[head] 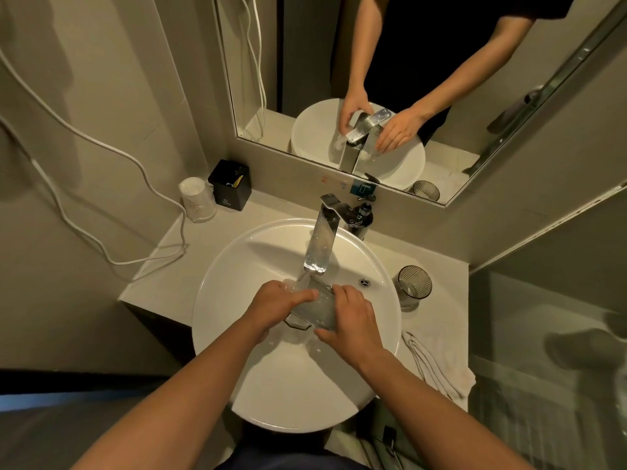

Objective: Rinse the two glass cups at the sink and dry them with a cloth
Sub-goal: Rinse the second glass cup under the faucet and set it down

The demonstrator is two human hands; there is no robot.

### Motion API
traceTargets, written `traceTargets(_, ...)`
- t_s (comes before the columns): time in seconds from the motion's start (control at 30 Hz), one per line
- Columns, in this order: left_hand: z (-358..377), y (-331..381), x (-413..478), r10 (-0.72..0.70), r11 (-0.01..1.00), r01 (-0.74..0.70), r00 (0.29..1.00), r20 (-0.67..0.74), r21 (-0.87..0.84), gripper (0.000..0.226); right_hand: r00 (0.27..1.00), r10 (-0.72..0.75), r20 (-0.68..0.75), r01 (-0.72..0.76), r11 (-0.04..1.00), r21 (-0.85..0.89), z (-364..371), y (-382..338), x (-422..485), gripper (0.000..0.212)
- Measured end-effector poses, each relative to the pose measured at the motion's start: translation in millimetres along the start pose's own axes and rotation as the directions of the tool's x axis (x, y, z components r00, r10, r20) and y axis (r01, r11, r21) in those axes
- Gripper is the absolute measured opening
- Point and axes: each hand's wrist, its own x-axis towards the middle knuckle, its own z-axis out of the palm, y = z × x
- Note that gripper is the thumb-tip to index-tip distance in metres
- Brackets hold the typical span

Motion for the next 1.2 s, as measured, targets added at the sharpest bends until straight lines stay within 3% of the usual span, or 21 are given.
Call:
traceTargets(0.07, -6, -1, 0, 0.000, 1.000, -0.001, 0.997, 0.080, 0.014, 0.031, 1.000, -0.014, 0.021, 0.013, 0.998, 0.069, -4, 2, 2, 0.089)
traceTargets(0.17, -12, -1, -2, 0.006, 1.000, -0.006, 0.997, 0.077, 0.006, 0.031, 0.994, -0.062, 0.088, 0.053, 0.993, 0.104, -12, 7, 7, 0.090)
traceTargets(0.33, -6, -2, 1, 0.025, 1.000, -0.026, 0.999, 0.041, 0.007, 0.035, 0.991, -0.068, 0.116, 0.067, 0.998, 0.017, -17, 6, 9, 0.094)
traceTargets(0.4, -3, -1, 2, 0.015, 1.000, -0.015, 1.000, 0.001, 0.017, 0.023, 0.993, -0.069, 0.093, 0.074, 0.996, -0.056, -14, 3, 6, 0.094)
traceTargets(0.5, 0, -1, 6, 0.006, 0.999, -0.005, 0.999, -0.037, 0.040, 0.044, 0.996, -0.068, 0.054, 0.074, 0.988, -0.133, -8, 0, 1, 0.093)
traceTargets(0.6, -2, -1, 9, -0.004, 0.997, 0.002, 1.000, 0.023, 0.074, 0.051, 0.997, -0.059, 0.048, 0.064, 0.993, -0.097, -5, 0, 1, 0.081)
traceTargets(0.67, -6, -1, 8, 0.000, 0.995, -0.005, 0.999, 0.054, 0.102, 0.041, 0.997, -0.027, 0.071, 0.029, 0.999, -0.021, -6, 3, 4, 0.081)
traceTargets(0.73, -10, -1, 7, 0.033, 0.995, -0.041, 0.996, 0.081, 0.094, 0.046, 0.995, -0.021, 0.102, 0.017, 0.999, 0.036, -9, 6, 7, 0.086)
traceTargets(0.97, -3, 0, -1, 0.049, 0.999, -0.049, 0.999, 0.010, 0.023, 0.057, 0.980, -0.086, 0.180, 0.082, 0.996, 0.031, -18, 14, 12, 0.094)
traceTargets(1.1, 0, -5, 1, 0.013, 1.000, -0.013, 1.000, -0.016, 0.010, 0.031, 0.983, -0.107, 0.150, 0.116, 0.992, -0.051, -14, 9, 6, 0.100)
traceTargets(1.2, 1, -9, 3, 0.010, 1.000, -0.010, 1.000, -0.028, 0.022, 0.022, 0.990, -0.078, 0.120, 0.089, 0.992, -0.088, -8, 6, 5, 0.089)
